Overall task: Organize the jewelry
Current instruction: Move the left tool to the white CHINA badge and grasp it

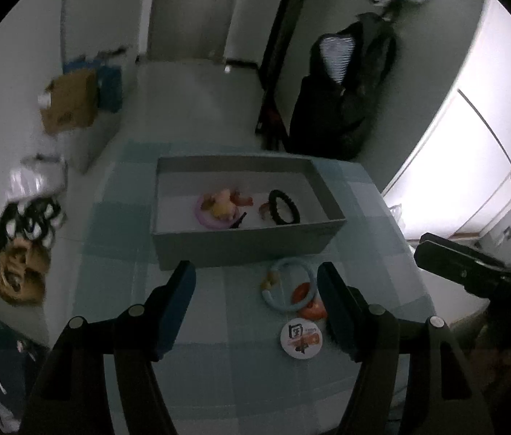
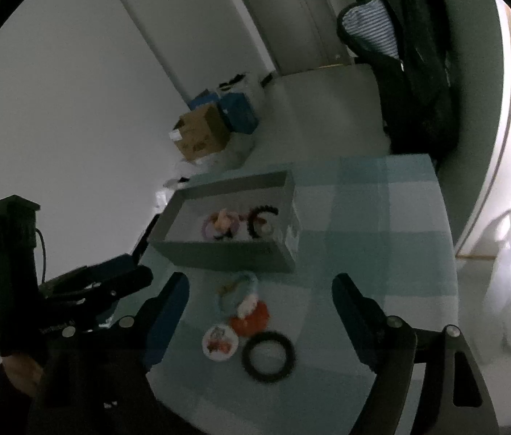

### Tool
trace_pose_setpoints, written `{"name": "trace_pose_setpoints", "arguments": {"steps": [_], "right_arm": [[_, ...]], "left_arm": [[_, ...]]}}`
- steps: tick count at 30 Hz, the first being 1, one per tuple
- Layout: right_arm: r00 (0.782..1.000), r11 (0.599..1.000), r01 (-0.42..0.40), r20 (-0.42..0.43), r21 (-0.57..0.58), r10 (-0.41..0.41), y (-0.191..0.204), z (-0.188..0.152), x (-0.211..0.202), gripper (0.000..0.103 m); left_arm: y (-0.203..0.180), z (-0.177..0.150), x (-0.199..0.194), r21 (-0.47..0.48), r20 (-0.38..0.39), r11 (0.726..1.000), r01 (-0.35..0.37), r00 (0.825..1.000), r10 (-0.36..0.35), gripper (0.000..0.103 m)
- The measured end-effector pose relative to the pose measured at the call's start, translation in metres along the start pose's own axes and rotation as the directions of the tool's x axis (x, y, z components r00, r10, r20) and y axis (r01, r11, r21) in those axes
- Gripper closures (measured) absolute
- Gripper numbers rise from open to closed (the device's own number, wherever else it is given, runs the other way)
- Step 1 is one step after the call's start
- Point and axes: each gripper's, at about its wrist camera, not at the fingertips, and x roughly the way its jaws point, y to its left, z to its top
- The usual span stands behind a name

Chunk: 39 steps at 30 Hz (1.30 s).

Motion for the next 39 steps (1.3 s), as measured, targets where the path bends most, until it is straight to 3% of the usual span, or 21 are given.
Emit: {"name": "trace_pose_setpoints", "arguments": {"steps": [3,5,6,12,20,27,30,39], "right_arm": [[1.000,1.000,0.007,-0.004,-0.026,-0.007,0.001,-0.005,-0.004,0.022],[1.000,1.000,0.002,-0.006,-0.016,-0.002,-0.002,-0.007,-0.005,0.020],[1.000,1.000,0.003,-0.006,-0.009,-0.003,-0.003,-0.008,-0.007,0.020],[1.000,1.000,0.005,-0.009,0.010,-0.005,-0.008,-0.012,-0.014,0.017],[0.999,1.000,0.012,-0.041,0.006,-0.012,-0.018,-0.023,-0.020,0.014],[0.999,0.999,0.018,-0.047,0.029,-0.017,-0.024,-0.024,-0.023,0.010],[0.999,0.999,0.018,-0.047,0.031,-0.017,-0.025,-0.023,-0.023,0.009],[0.998,0.999,0.021,-0.063,0.042,-0.018,-0.027,-0.022,-0.020,0.009]], "left_arm": [[-0.009,-0.007,-0.007,0.065,0.020,0.998,-0.009,1.000,0.007,0.037],[-0.011,-0.012,-0.006,0.074,0.012,0.997,-0.005,1.000,0.004,0.026],[-0.012,-0.014,-0.005,0.076,0.004,0.997,-0.005,1.000,0.005,0.026],[-0.020,-0.027,0.015,0.102,-0.105,0.995,0.020,0.994,-0.010,0.025],[-0.032,-0.045,0.043,0.201,-0.207,0.980,-0.003,0.977,0.045,0.025],[-0.038,-0.049,0.054,0.229,-0.241,0.973,0.000,0.969,0.057,0.025],[-0.038,-0.052,0.059,0.253,-0.264,0.967,-0.027,0.960,0.096,0.025],[-0.041,-0.049,0.060,0.248,-0.274,0.969,-0.015,0.958,0.085,0.026]]}}
